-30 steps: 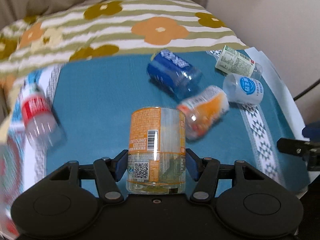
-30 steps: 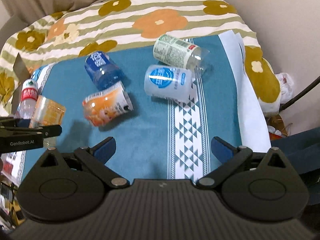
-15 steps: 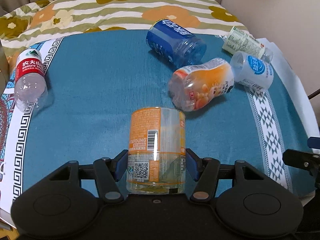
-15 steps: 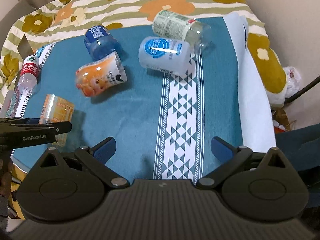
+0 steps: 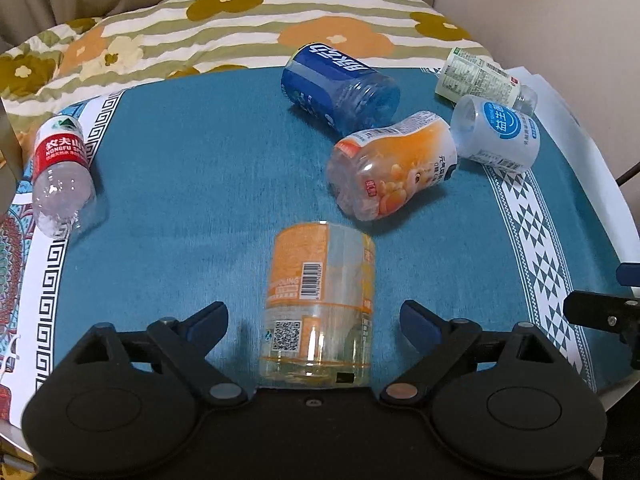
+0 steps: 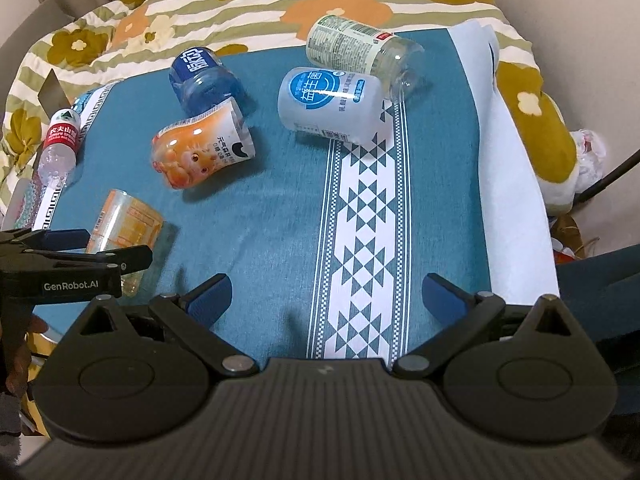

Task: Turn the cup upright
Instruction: 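Bring the right gripper to the lying cup and close on it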

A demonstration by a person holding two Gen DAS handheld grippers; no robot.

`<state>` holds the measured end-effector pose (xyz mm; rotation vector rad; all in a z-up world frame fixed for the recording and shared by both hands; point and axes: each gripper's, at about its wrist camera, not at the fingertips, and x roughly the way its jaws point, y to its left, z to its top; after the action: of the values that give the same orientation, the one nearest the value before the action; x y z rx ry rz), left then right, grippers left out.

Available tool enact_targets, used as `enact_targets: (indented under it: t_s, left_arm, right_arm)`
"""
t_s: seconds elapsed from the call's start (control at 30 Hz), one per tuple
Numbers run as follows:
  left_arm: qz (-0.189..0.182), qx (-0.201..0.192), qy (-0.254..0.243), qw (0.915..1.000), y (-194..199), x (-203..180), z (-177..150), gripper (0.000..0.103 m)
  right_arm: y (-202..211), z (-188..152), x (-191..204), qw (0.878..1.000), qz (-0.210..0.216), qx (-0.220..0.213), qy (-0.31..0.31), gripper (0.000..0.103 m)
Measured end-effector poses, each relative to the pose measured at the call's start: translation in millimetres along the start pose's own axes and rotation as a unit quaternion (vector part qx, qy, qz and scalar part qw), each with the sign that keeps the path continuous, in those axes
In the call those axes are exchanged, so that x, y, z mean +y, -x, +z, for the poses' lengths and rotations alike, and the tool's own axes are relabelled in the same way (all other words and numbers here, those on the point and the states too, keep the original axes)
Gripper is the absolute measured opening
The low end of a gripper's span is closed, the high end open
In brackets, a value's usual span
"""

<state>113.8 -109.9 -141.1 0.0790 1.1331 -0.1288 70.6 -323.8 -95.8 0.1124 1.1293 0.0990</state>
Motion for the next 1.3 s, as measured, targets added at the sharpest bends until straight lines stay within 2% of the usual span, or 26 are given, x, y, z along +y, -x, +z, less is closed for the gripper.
enact_targets:
  t_s: [0.27, 0.37, 0.4, 0.53, 0.7, 0.77, 0.87, 1.0, 1.3]
  left_arm:
    - [0.011, -0.013, 0.01, 0.9998, 28.6, 0.6, -4.3, 0.095]
    - [0.018, -0.027, 0.027, 0.9991, 49.4, 7.2, -6.4, 0.099]
    - [0.025, -0.033, 0.028, 0.9988, 56.4, 9.7, -7.1, 0.103]
    - [0.04, -0.043, 0.029, 0.9979, 77.0, 25.3, -10.7, 0.103]
    - [0.025, -0.041, 0.032, 0.9983, 89.5, 56.7, -19.0, 0.103]
    - [0.02, -0.045, 0.034, 0.9982, 93.3, 70.6, -23.3, 0.103]
    - [0.036, -0.061, 0.026, 0.9972, 97.4, 89.6, -28.4, 0.103]
    - [0.024, -0.068, 0.025, 0.9971, 95.2, 117.2, -33.5, 0.103]
    - [0.007, -0.05, 0.037, 0.998, 79.4, 159.7, -44.4, 0.103]
  right_arm:
    - [11.5, 1.1, 2.5, 1.0, 0.01, -0.01, 0.001, 0.103]
    - [18.5, 5.9, 9.8, 1.0, 0.01, -0.011, 0.01, 0.103]
    - [21.5, 7.9, 13.6, 1.0, 0.011, -0.013, 0.013, 0.103]
    - [29.0, 16.6, 33.9, 0.999, 0.032, -0.012, 0.012, 0.103]
    - [27.8, 30.0, 71.1, 0.998, 0.053, -0.007, 0.011, 0.103]
    - [18.4, 37.4, 85.0, 0.998, 0.066, 0.005, 0.001, 0.103]
    - [-2.5, 46.5, 98.5, 0.996, 0.084, 0.029, -0.029, 0.103]
    - [-36.2, 55.0, 112.3, 0.992, 0.086, 0.063, -0.071, 0.103]
    - [-82.0, 58.9, 121.6, 0.98, 0.088, 0.093, -0.153, 0.103]
